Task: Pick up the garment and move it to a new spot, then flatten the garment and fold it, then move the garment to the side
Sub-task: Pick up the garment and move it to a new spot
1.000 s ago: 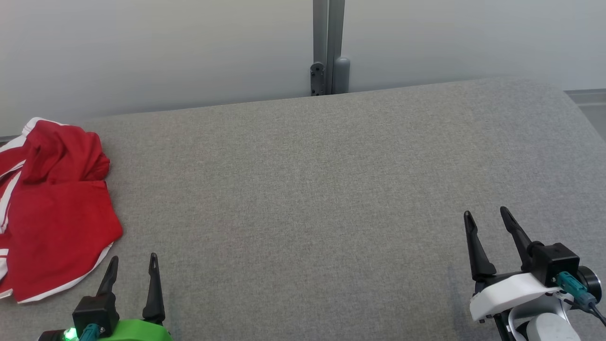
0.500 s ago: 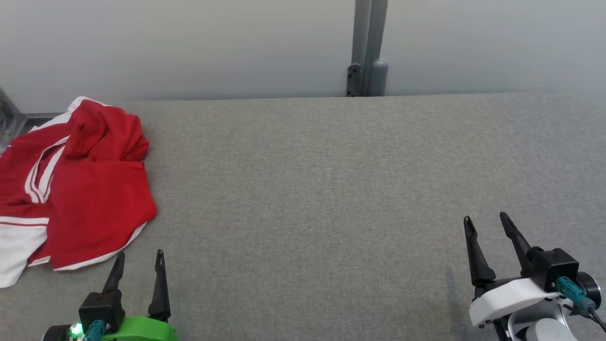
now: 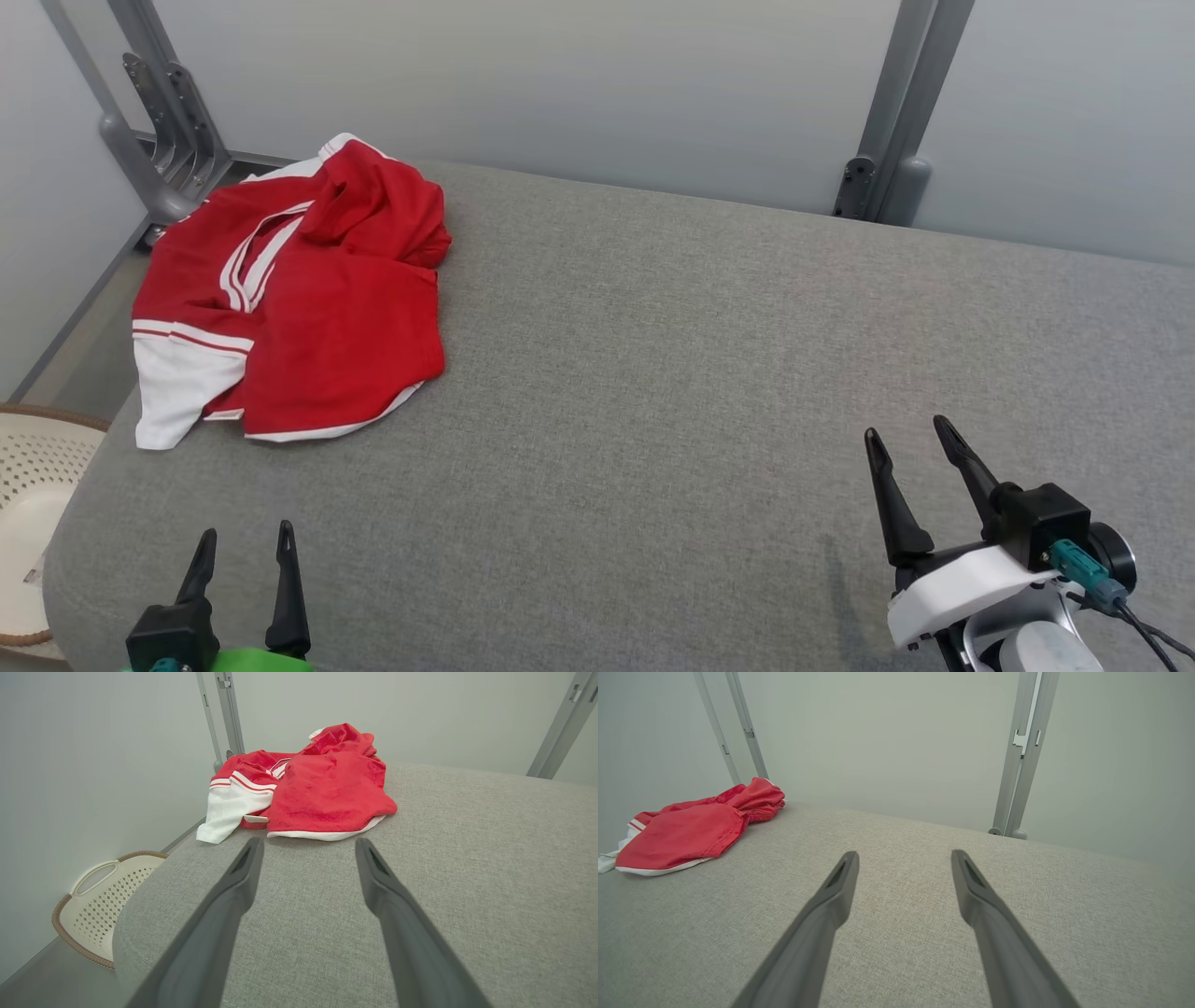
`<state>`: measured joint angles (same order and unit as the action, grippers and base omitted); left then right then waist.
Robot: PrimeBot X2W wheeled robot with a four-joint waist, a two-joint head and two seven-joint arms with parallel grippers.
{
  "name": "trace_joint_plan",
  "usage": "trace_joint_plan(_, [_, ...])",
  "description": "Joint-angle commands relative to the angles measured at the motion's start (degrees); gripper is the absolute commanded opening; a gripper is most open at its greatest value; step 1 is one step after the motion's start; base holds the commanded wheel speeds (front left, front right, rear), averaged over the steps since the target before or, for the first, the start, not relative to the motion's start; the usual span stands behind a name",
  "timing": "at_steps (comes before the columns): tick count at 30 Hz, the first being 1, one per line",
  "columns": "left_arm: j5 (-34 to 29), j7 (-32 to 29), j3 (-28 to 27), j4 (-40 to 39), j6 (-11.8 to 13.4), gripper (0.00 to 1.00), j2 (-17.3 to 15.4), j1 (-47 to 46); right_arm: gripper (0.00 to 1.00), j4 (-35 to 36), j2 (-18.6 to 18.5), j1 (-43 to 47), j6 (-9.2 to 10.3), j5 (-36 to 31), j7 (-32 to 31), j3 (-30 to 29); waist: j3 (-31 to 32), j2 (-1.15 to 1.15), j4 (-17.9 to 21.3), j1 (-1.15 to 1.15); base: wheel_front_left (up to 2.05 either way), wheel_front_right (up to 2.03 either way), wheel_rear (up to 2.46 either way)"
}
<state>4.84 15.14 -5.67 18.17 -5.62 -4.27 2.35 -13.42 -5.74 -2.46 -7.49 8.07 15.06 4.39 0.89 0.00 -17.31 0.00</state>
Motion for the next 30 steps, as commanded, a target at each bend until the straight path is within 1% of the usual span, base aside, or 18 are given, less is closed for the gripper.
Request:
trace_joint_plan(1, [0.6, 0.0, -0.2, 0.0, -0.3, 1.00, -0.1, -0.3, 1.00, 0.0, -0.4, -0.2, 0.00, 0.5, 0.2, 0.2, -0.4, 0.00, -0.7, 0.00, 0.00, 0.00, 0.00])
trace_joint_plan(5, [1.1, 0.0, -0.3, 0.5, -0.5, 1.00, 0.1, -3.4, 1.00, 0.2, -1.6, -1.2, 0.00, 0.5, 0.2, 0.4, -3.1, 0.00, 0.4, 0.00, 0.00, 0.00, 0.00])
trace_joint_plan(9, [2.6, -0.2, 0.3, 4.4, -0.9, 1.00, -0.3, -8.9, 1.00, 0.7, -3.3, -2.9, 0.00, 0.4, 0.2, 0.7, -7.7, 0.00, 2.0, 0.00, 0.00, 0.00, 0.00])
trace_joint_plan(12, [4.5, -2.7, 0.3, 8.8, -1.3, 1.00, -0.9, -14.4, 1.00, 1.1, -4.5, -4.3, 0.00, 0.6, 0.2, 1.3, -11.3, 0.00, 3.3, 0.00, 0.00, 0.00, 0.00])
trace_joint_plan(17, [6.9, -7.3, 0.0, 16.6, -1.4, 1.00, -3.1, -23.5, 1.00, 1.6, -5.8, -7.0, 0.00, 0.9, 0.2, 2.1, -16.5, 0.00, 5.7, 0.00, 0.00, 0.00, 0.00])
trace_joint_plan(20, [7.4, -9.2, -0.7, 21.3, -0.2, 1.00, -4.3, -28.2, 1.00, 1.7, -6.1, -8.3, 0.00, 1.0, 0.2, 2.7, -18.9, 0.00, 6.9, 0.00, 0.00, 0.00, 0.00])
trace_joint_plan(26, [8.1, -13.9, -1.4, 30.8, 2.0, 1.00, -5.5, -34.4, 1.00, 1.7, -6.0, -10.8, 0.00, 1.2, 0.2, 4.1, -21.7, 0.00, 9.1, 0.00, 0.00, 0.00, 0.00])
trace_joint_plan(27, [8.5, -14.7, -1.5, 32.2, 2.1, 0.91, -5.3, -35.0, 1.00, 1.6, -5.8, -11.0, 0.00, 1.2, 0.2, 4.2, -21.8, 0.00, 9.4, 0.00, 0.00, 0.00, 0.00])
trace_joint_plan(28, [8.9, -15.4, -1.7, 33.4, 2.1, 0.40, -5.4, -35.7, 1.00, 1.5, -5.6, -11.3, 0.00, 1.3, 0.2, 4.4, -21.8, 0.00, 9.7, 0.00, 0.00, 0.00, 0.00])
trace_joint_plan(29, [9.0, -16.0, -1.6, 34.6, 1.9, 0.00, -5.7, -36.2, 1.00, 1.4, -5.4, -11.6, 0.00, 1.3, 0.2, 4.5, -21.8, 0.00, 10.0, 0.00, 0.00, 0.00, 0.00])
trace_joint_plan(30, [9.0, -16.1, -1.4, 35.8, 1.6, 0.00, -5.8, -36.2, 1.00, 1.4, -5.1, -11.7, 0.00, 1.3, 0.2, 4.5, -21.6, 0.00, 10.3, 0.00, 0.00, 0.00, 0.00])
